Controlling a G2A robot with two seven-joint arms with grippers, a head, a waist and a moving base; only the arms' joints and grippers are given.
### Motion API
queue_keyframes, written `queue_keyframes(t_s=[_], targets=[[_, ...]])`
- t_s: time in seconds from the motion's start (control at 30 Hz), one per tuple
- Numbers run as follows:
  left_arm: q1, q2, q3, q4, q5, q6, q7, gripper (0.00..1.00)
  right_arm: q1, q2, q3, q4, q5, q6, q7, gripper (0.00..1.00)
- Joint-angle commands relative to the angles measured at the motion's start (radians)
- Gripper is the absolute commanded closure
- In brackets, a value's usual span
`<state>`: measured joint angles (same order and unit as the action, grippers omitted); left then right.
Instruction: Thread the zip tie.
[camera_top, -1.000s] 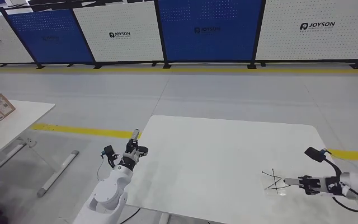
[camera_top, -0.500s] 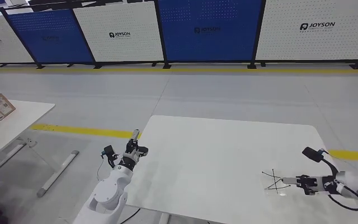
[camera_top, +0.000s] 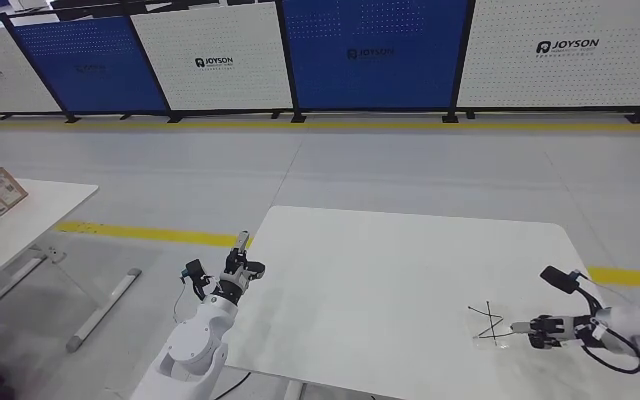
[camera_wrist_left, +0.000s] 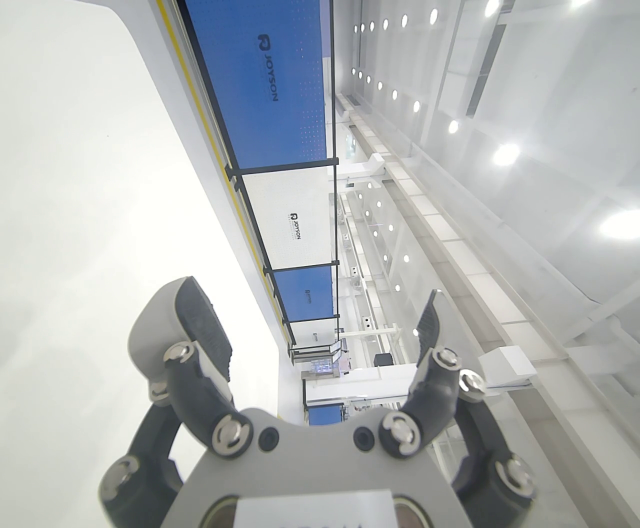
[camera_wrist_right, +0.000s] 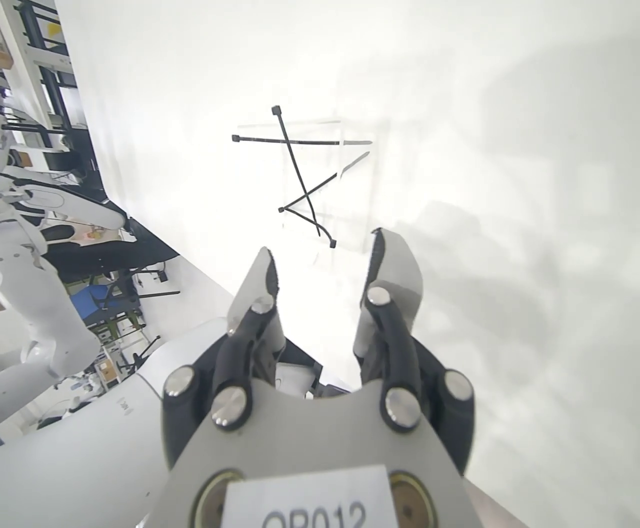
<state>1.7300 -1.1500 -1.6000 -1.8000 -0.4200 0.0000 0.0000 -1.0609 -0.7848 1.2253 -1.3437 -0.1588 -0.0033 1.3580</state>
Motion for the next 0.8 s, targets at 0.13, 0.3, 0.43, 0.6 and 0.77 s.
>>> queue_keyframes(t_s=[0.13, 0.3, 0.43, 0.6, 0.77], targets=[[0.000, 0.000, 0.000, 0.000, 0.000, 0.000, 0.000, 0.00, 0.009, 0.000, -0.014, -0.009, -0.020, 0.030, 0.008, 0.81], [0.000, 0.000, 0.000, 0.000, 0.000, 0.000, 0.000, 0.00, 0.024, -0.004, -0.032, -0.001, -0.028, 0.043, 0.011, 0.80], [0.000, 0.000, 0.000, 0.000, 0.000, 0.000, 0.000, 0.00, 0.038, -0.007, -0.046, 0.014, -0.028, 0.044, 0.013, 0.84], [0.000, 0.000, 0.000, 0.000, 0.000, 0.000, 0.000, 0.00, 0.055, -0.011, -0.063, 0.032, -0.032, 0.048, 0.017, 0.84], [0.000, 0.000, 0.000, 0.000, 0.000, 0.000, 0.000, 0.00, 0.076, -0.017, -0.082, 0.052, -0.031, 0.048, 0.016, 0.82]])
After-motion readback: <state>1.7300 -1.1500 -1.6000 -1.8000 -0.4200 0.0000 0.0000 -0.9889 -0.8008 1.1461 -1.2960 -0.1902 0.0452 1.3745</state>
